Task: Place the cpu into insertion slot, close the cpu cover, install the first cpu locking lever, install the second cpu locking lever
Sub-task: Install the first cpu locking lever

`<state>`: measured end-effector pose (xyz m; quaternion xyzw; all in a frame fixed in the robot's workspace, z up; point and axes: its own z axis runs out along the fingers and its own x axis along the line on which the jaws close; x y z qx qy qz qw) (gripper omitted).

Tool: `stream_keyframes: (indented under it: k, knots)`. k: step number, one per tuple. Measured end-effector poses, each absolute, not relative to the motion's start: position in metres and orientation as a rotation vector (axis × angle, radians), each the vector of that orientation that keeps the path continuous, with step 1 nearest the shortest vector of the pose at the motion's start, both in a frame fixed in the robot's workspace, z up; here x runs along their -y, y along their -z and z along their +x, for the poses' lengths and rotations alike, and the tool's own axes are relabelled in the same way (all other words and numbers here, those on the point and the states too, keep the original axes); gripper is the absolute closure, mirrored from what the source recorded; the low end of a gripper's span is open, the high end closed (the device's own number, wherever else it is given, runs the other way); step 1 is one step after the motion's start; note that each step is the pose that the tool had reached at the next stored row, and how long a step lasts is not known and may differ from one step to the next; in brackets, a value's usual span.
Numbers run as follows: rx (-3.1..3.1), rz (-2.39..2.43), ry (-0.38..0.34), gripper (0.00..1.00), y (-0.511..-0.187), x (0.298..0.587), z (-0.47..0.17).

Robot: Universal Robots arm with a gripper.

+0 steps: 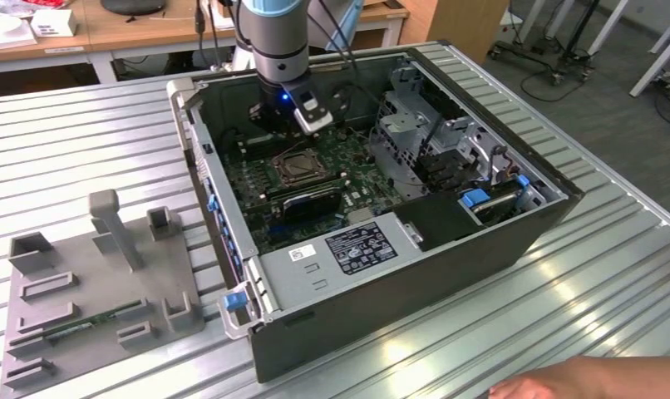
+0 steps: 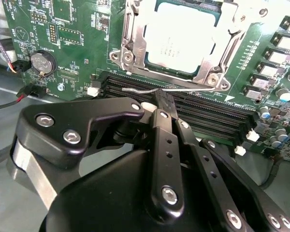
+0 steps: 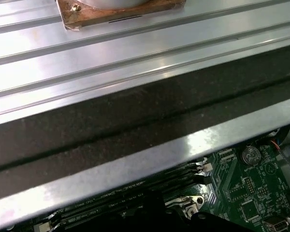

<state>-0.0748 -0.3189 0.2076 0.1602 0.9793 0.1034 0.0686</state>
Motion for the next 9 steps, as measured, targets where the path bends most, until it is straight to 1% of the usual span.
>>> stream_keyframes:
  k: [9]
  knots:
    - [-2.949,0.483,-0.311,0.89,-0.2027,0.3189,-0.0734]
